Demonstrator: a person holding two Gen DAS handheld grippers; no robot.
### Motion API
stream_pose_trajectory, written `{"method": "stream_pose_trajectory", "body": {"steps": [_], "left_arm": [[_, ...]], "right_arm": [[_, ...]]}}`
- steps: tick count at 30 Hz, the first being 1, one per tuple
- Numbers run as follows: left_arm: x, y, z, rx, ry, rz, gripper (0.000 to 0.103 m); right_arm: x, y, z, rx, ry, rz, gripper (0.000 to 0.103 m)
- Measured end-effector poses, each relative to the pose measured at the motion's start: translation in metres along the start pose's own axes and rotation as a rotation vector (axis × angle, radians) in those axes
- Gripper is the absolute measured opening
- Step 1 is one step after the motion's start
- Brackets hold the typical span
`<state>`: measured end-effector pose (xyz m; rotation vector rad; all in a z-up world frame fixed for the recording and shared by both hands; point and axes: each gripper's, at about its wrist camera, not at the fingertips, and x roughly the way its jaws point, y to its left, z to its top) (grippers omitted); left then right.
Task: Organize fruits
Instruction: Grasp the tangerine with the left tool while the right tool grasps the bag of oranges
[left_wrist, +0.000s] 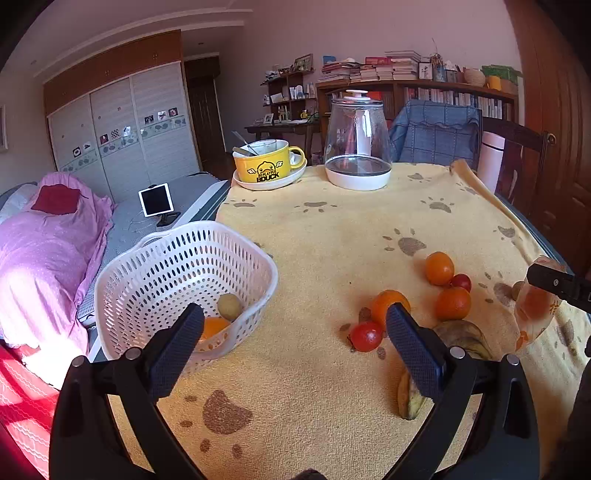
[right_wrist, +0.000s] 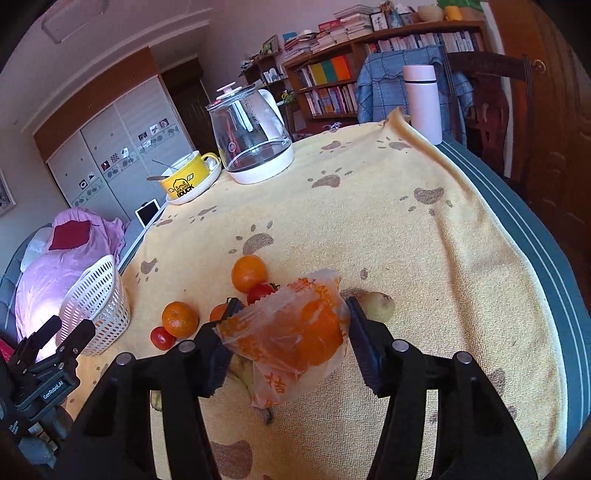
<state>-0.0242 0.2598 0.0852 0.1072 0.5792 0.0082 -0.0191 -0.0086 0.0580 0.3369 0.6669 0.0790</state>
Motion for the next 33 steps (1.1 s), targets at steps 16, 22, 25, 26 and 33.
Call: {"method": "stream_pose_trajectory", "body": {"steps": [16,22,25,26,33], "left_arm": [[0.073,-0.061,0.009,0.104,0.138,-0.247,0.077],[0.097,-0.061,0.007,0.076,0.218,-0.288,0.061],[0.106,-0.063,0.004,0.073,0.249,-0.273,0.050],[0.109,-0.063,0.002,0.070,0.260,-0.272,0.048],[0.107,-0.061,0.000,0.052,0.253,-0.290,0.040]], "right_arm": [[-0.007,-0.029,-0.008,0.055,-0.008,0.023,0.056],[-0.006,-0.024,-0.009,0.022,-0.015,0.021,0.056],[-0.007,-0.023,-0.009,0.018,-0.019,0.023,0.057],[-0.006,-0.023,-0.009,0.016,-0.019,0.023,0.057],[-0.006,-0.018,-0.012,-0.008,-0.025,0.014,0.057]]}}
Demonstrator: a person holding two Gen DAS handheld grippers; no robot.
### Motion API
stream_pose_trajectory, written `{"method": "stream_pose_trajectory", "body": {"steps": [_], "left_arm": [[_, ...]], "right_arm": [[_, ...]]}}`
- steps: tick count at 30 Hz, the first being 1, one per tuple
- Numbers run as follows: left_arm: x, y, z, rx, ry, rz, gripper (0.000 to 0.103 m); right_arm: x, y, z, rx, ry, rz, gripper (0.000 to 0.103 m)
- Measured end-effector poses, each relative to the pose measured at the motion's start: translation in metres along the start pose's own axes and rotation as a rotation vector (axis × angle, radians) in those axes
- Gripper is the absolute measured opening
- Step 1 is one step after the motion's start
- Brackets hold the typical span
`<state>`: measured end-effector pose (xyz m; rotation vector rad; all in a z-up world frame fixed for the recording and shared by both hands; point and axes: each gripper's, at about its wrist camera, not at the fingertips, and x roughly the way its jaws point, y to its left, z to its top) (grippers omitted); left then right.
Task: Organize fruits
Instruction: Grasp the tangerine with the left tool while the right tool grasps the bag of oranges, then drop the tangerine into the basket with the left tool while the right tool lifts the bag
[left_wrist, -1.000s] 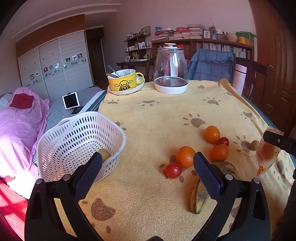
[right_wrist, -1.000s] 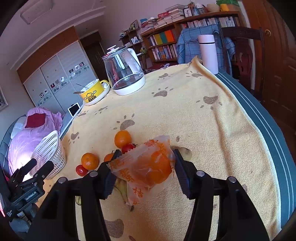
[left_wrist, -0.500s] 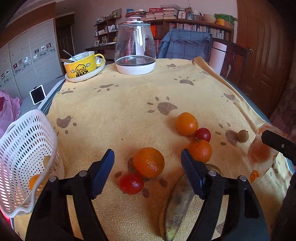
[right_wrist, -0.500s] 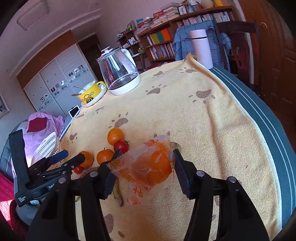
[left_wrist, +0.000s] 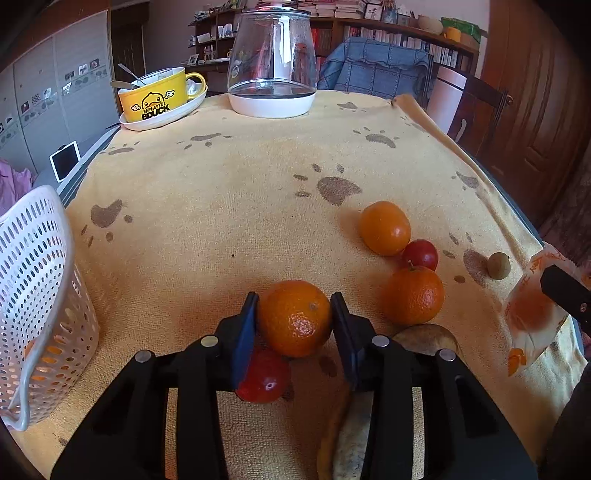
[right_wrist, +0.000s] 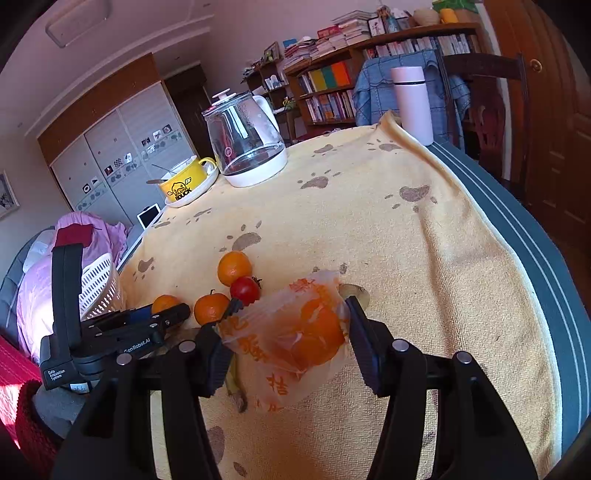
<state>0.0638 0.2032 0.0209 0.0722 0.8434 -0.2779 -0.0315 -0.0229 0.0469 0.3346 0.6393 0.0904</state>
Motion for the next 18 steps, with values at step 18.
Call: {"method": "stream_pose_trajectory", "body": {"steps": [18], "left_arm": [[-0.058,0.013,0.009,-0.070,-0.128,0.041,0.040]], "right_arm": [[-0.010,-0.008,0.002,0.057,-0.016,0.019,0.056]]}}
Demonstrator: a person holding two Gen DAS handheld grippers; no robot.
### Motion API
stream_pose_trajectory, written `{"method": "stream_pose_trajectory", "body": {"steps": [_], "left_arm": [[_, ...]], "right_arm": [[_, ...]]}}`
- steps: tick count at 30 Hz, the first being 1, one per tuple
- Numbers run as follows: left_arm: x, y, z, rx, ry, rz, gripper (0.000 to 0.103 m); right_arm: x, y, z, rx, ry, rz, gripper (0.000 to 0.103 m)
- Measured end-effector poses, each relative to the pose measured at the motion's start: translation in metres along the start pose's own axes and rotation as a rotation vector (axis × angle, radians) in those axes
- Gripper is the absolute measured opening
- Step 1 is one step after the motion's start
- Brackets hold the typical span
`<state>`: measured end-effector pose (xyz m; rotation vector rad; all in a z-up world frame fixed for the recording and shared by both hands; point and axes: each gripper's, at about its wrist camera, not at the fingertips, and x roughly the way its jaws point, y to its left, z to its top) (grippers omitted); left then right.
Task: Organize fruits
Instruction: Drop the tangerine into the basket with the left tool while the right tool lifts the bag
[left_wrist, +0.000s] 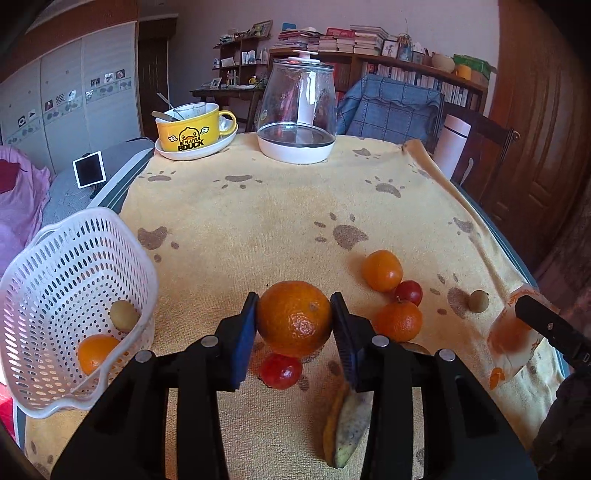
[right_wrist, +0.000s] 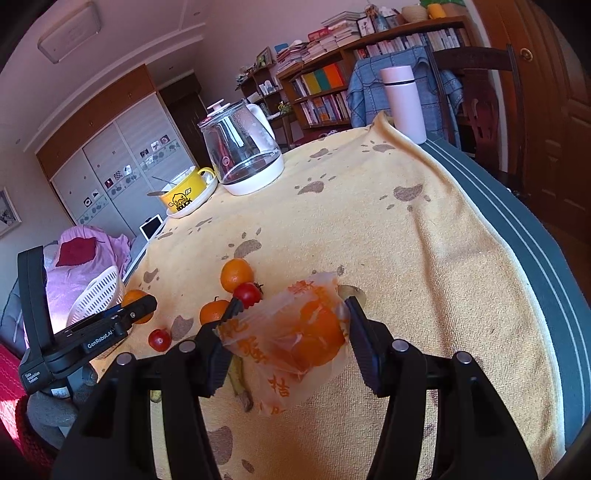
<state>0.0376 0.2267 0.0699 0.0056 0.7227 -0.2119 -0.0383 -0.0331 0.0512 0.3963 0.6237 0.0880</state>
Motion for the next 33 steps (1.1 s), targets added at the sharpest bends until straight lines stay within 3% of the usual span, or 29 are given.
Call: {"method": "stream_pose_trajectory", "body": {"steps": [10,24,28,33], "left_arm": [[-0.039,0.028,0.012,-0.060,-0.088,0.037,0.040],[-0.064,0.106,0.012,-0.202,-0.136,0.181,0.040],[-0.065,0.124,0.006,-0.230,-0.135,0.227,0.040],[-0.063,0.145,-0.002,-0.274,-0.122,0.262,0.040]], "right_arm": [[-0.010,0.005,0.005,0.007,-0.021,0.011,0.056],[0.005,0.015,-0.010,-0.085,0.017,-0.066,0.058],[0.010,0.013,-0.012,-0.094,0.024,-0.089,0.070],[0.023,0.012,-0.016,-0.106,0.083,-0.089,0.073]]}}
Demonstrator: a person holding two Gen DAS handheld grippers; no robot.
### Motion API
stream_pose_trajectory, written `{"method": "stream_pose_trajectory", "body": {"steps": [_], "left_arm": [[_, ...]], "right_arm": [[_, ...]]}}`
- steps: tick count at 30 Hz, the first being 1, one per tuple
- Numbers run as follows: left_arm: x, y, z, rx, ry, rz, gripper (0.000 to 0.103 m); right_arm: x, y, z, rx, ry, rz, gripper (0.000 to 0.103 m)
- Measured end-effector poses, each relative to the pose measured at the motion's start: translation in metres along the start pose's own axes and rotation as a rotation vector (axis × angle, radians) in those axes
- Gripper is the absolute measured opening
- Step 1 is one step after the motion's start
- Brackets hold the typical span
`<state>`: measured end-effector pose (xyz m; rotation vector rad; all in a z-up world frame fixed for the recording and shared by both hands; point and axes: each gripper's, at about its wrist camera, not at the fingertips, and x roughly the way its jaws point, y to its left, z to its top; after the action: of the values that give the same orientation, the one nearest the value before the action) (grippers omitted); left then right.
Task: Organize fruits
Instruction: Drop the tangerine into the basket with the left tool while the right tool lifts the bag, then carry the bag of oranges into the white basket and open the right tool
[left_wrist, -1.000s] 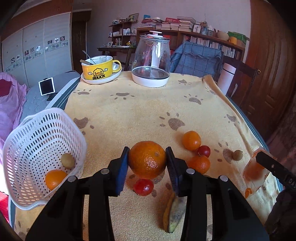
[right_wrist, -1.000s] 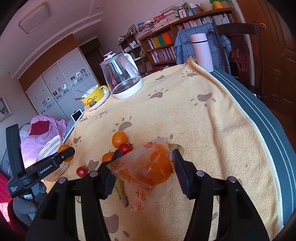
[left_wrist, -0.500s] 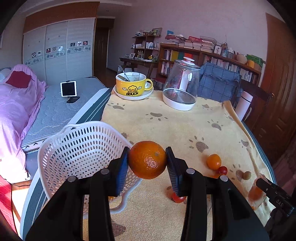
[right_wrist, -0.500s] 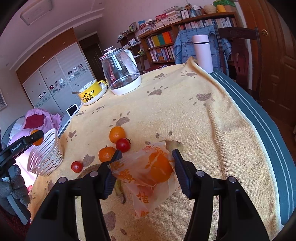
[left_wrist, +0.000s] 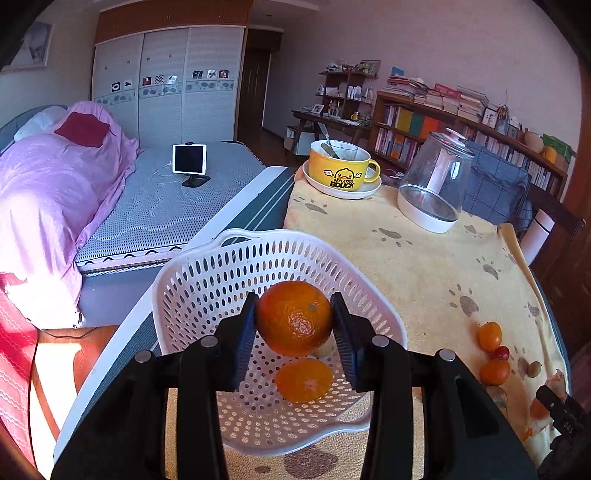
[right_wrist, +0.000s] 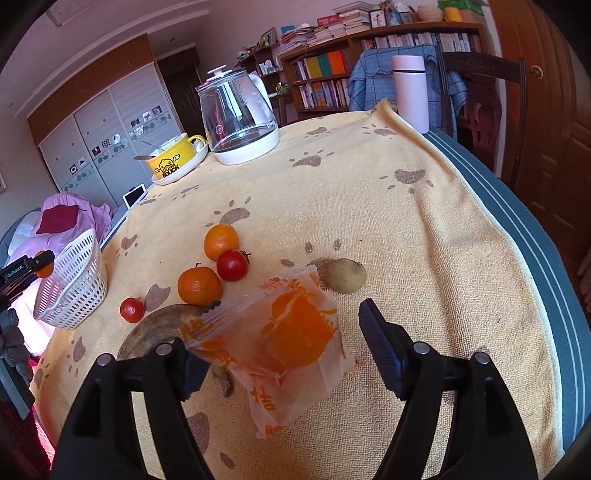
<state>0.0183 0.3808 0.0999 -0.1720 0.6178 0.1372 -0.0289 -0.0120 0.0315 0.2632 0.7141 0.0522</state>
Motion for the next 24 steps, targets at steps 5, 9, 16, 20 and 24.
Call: {"method": "stream_pose_trajectory", "body": {"steps": [5,9,16,20,24], "left_arm": [[0.003,0.010,-0.002,-0.015,-0.011,0.023,0.040],[0.004,0.015,-0.002,-0.026,-0.009,0.027,0.046],[-0.004,0.028,0.004,-0.076,-0.040,0.057,0.079],[-0.010,0.032,0.006,-0.087,-0.055,0.080,0.082],[-0.013,0.034,0.006,-0.087,-0.057,0.084,0.084]], "right_arm": [[0.006,0.005,-0.001,-0.028,0.028,0.015,0.064],[0.005,0.009,-0.003,-0.042,0.025,-0.001,0.061],[-0.003,0.004,-0.001,-0.014,-0.005,0.011,0.056],[-0.006,0.003,0.001,0.011,-0.012,0.019,0.055],[-0.010,0.005,0.004,0.037,-0.016,0.061,0.055]]}}
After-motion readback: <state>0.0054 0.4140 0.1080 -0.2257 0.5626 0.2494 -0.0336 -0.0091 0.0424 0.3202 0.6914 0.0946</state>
